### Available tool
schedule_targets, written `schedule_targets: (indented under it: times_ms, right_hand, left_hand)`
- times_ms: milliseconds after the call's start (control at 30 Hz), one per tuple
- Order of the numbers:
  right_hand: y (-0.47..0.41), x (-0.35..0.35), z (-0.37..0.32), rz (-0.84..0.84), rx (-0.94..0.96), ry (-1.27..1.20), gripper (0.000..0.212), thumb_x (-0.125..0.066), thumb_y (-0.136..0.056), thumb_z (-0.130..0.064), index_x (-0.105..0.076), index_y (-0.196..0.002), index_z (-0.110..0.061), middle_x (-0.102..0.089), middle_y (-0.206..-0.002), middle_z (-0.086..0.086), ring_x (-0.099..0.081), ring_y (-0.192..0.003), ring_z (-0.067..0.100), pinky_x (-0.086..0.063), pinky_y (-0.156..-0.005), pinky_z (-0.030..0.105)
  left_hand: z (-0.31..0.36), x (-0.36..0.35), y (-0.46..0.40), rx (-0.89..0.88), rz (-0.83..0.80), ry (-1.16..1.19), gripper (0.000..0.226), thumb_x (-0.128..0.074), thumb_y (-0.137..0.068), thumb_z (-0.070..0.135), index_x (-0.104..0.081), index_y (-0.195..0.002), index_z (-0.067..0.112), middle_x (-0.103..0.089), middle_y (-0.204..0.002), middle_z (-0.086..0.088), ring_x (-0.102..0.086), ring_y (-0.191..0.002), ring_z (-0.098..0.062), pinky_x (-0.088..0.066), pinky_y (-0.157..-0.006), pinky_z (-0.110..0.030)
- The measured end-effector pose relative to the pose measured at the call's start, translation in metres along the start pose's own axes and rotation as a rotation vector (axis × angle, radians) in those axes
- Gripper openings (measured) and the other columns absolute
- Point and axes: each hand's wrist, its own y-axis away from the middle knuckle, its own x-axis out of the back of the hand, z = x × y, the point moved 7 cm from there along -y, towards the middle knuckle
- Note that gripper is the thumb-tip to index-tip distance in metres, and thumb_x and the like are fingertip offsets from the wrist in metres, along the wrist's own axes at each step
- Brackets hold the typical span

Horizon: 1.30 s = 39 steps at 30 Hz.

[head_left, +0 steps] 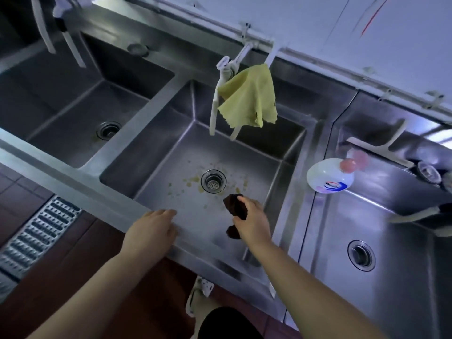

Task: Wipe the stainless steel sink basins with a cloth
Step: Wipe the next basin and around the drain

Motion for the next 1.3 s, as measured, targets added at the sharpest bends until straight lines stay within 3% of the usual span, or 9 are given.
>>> schedule_targets:
  times_ms: [200,333,467,567,767,967,1067,1200,1300]
  right_hand:
    - [-0.054,-0.030,0.017,-0.045,-0.217,-0.030,0.048,-0.056,-0.086,-0.015,-0.050,-0.132,-0.028,-0.049,-0.127,0.000,-0.056,-0.106,0.021,-0.043,-0.090,0.024]
    - [-0.073,-0.043,0.052,-0.037,-0.454,-0.094,0.039,-0.050,-0.092,-0.020,-0.051,-0.130,-0.028,-0.050,-0.123,0.004,-0.060,-0.095,0.024,-0.054,-0.086,0.037]
    - [-0.081,-0.068,0.086,-0.056,-0.607,-0.156,0.045,-0.050,-0.091,-0.009,-0.046,-0.135,-0.020,-0.050,-0.126,0.012,-0.056,-0.106,0.029,-0.051,-0.093,0.045]
    - [-0.084,-0.085,0.106,-0.040,-0.703,-0.048,0.052,-0.056,-0.090,-0.010,-0.041,-0.139,-0.014,-0.047,-0.135,0.015,-0.051,-0.117,0.031,-0.045,-0.100,0.039]
    - [-0.075,-0.138,0.132,-0.270,-0.987,-0.027,0.093,-0.058,-0.092,-0.028,0.012,-0.150,-0.009,0.005,-0.156,0.018,-0.025,-0.139,0.036,-0.029,-0.111,0.038]
    - [-0.078,-0.179,0.144,-0.442,-0.882,0.271,0.087,-0.044,-0.095,-0.037,0.017,-0.147,-0.002,0.018,-0.155,0.022,0.010,-0.143,0.040,-0.004,-0.116,0.048]
    - [-0.080,-0.202,0.159,-0.506,-0.861,0.315,0.085,-0.034,-0.098,-0.046,0.021,-0.145,-0.002,0.022,-0.152,0.028,0.019,-0.139,0.047,0.006,-0.113,0.054]
    - [-0.112,-0.199,0.176,-0.296,-0.765,0.365,0.082,-0.029,-0.098,-0.048,0.021,-0.145,-0.003,0.025,-0.150,0.030,0.026,-0.136,0.049,0.014,-0.111,0.053]
    - [-0.153,-0.185,0.186,-0.117,-0.675,0.323,0.083,-0.035,-0.097,-0.046,0.019,-0.147,-0.008,0.026,-0.151,0.025,0.028,-0.137,0.045,0.013,-0.112,0.050]
  left_hand:
    - [-0.013,0.007,-0.075,-0.014,-0.110,-0.046,0.046,-0.045,-0.094,0.032,-0.040,-0.139,0.025,-0.051,-0.136,0.004,-0.043,-0.127,-0.020,-0.044,-0.097,-0.035]
    - [-0.012,-0.002,-0.115,-0.073,-0.168,-0.065,0.048,-0.046,-0.094,0.033,-0.039,-0.140,0.025,-0.049,-0.139,0.005,-0.045,-0.125,-0.020,-0.044,-0.096,-0.033]
    - [-0.003,-0.027,-0.152,-0.156,-0.268,-0.110,0.048,-0.045,-0.093,0.030,-0.039,-0.140,0.024,-0.048,-0.139,0.004,-0.043,-0.127,-0.019,-0.044,-0.097,-0.034]
    - [0.006,-0.052,-0.179,-0.242,-0.356,-0.176,0.044,-0.044,-0.092,0.025,-0.043,-0.136,0.022,-0.051,-0.134,0.001,-0.046,-0.122,-0.021,-0.046,-0.092,-0.035]
    - [0.019,-0.109,-0.223,-0.444,-0.512,-0.404,0.033,-0.044,-0.090,0.016,-0.048,-0.123,0.015,-0.054,-0.123,-0.009,-0.050,-0.113,-0.027,-0.045,-0.085,-0.037]
    - [0.011,-0.164,-0.251,-0.582,-0.566,-0.561,0.036,-0.046,-0.090,0.011,-0.046,-0.126,0.011,-0.047,-0.131,-0.011,-0.045,-0.118,-0.028,-0.040,-0.093,-0.037]
    - [0.006,-0.188,-0.258,-0.651,-0.537,-0.641,0.056,-0.045,-0.091,0.012,-0.026,-0.143,0.002,-0.027,-0.150,-0.018,-0.032,-0.135,-0.031,-0.031,-0.107,-0.037]
    - [-0.003,-0.214,-0.258,-0.689,-0.561,-0.846,0.073,-0.047,-0.091,0.018,-0.006,-0.144,-0.011,-0.011,-0.153,-0.029,-0.016,-0.141,-0.039,-0.018,-0.116,-0.042]
    - [-0.003,-0.227,-0.253,-0.739,-0.539,-0.808,0.052,-0.022,-0.088,-0.006,-0.014,-0.136,-0.024,-0.017,-0.145,-0.042,-0.023,-0.136,-0.050,-0.022,-0.113,-0.048]
